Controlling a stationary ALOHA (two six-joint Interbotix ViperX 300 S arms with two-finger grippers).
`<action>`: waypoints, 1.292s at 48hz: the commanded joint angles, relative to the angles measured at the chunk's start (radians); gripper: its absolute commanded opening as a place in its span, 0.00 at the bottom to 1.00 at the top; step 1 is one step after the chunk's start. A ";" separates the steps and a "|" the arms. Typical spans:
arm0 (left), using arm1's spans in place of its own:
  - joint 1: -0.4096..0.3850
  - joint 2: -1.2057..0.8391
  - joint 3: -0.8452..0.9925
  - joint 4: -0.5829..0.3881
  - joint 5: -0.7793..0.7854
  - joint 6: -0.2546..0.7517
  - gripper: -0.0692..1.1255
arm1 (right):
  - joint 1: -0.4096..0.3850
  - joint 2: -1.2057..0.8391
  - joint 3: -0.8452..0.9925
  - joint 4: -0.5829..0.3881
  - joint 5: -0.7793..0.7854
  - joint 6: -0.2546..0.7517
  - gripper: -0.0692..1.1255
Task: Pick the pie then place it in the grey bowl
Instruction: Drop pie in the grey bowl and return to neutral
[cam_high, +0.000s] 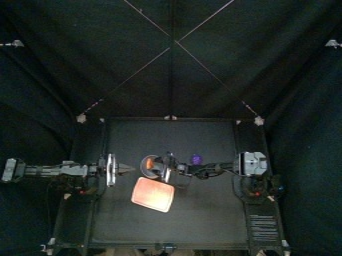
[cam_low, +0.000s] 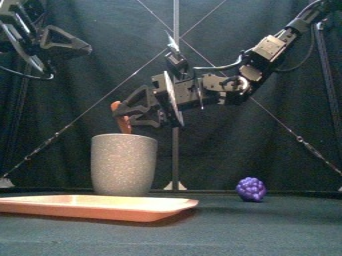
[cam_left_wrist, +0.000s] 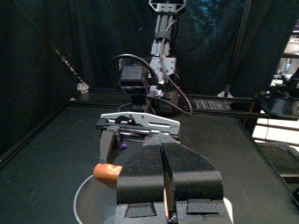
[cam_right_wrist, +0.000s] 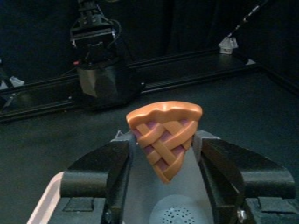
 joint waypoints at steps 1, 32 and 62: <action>0.000 0.005 -0.014 0.000 -0.009 0.003 0.04 | -0.005 -0.020 -0.025 0.018 0.015 0.000 0.78; 0.002 0.005 0.003 -0.002 -0.003 0.003 0.04 | 0.051 -0.304 0.193 -0.043 0.015 -0.009 0.91; 0.008 0.005 0.006 0.002 -0.003 0.003 0.04 | 0.074 -0.637 0.525 -0.041 0.015 -0.003 0.91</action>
